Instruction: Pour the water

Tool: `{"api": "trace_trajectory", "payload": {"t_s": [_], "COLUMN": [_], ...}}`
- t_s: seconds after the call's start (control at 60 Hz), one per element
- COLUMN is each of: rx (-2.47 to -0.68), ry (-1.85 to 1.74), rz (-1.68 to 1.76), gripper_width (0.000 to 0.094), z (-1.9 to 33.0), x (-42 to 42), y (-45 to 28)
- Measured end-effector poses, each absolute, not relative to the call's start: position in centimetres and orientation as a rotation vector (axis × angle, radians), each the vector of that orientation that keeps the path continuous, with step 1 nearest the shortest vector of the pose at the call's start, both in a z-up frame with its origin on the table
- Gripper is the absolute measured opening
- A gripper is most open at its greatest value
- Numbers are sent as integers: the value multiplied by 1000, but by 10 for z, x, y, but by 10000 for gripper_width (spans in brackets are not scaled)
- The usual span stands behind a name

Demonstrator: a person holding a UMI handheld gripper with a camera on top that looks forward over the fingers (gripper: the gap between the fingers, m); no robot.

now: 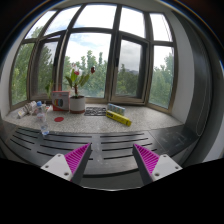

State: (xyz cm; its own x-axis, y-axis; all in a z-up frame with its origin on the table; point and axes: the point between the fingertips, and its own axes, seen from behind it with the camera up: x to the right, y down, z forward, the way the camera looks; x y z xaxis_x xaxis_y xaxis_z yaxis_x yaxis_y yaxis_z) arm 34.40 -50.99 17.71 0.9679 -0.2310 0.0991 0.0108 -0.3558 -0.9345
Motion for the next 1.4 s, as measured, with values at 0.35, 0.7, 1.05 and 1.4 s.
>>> {"api": "trace_trajectory", "payload": {"t_s": [0.35, 0.7, 1.05, 1.4], "rx": [-1995, -1980, -1871, -1788], "ry": [134, 147, 6, -42], "rz": [-288, -201, -77, -97], "gripper_width": [854, 856, 847, 653], "z": [106, 52, 82, 86], "x": [318, 163, -7, -35], "y": [-518, -478, -292, -154]}}
